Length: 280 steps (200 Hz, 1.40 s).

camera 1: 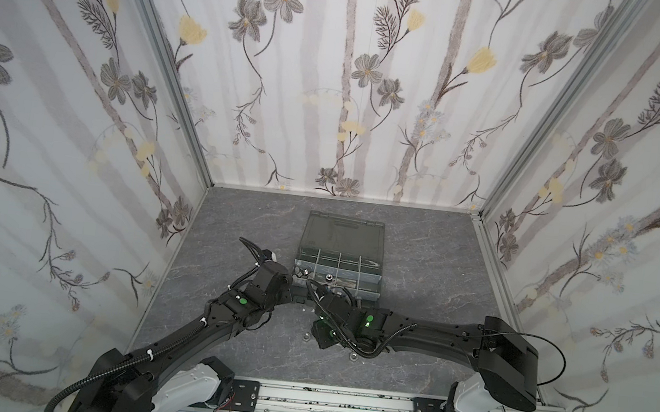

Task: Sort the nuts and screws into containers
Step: 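Draw the left gripper back while the right gripper lowers onto a loose silver hex nut, then close the right gripper on the silver hex nut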

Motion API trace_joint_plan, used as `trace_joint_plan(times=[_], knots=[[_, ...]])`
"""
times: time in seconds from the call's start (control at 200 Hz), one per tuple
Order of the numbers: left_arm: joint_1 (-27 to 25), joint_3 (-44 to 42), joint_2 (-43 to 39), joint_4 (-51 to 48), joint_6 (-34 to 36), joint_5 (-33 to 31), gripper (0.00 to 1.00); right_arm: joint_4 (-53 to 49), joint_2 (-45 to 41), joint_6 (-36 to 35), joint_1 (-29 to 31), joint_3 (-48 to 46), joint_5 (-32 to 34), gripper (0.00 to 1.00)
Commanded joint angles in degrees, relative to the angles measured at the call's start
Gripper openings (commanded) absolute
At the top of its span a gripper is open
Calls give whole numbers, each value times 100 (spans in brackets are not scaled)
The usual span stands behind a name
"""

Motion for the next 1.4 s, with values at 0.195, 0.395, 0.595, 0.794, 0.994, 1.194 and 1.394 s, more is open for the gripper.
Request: trace_joint_plan(times=[0.195,0.395,0.595,0.794,0.994,1.194,1.394], knots=[[83,-284,-366,73,-201,-7,38,120,437,-318,118,284,-54,41],[118,-435,-495,64,-230,68,38,241,507,-829,130,285,98,43],[171,-542,-709,67,-293,69,38,191,695,-1301,130,407,350,43],[223,-663,-833,64,-331,156,39,242,829,-1528,131,469,413,43],[246,-733,-921,65,-368,157,39,304,972,-1661,156,515,345,43],[320,-826,-966,68,-432,208,39,342,1070,-1819,161,531,311,43],[356,-902,-974,67,-465,260,39,388,1156,-1899,178,553,283,43]])
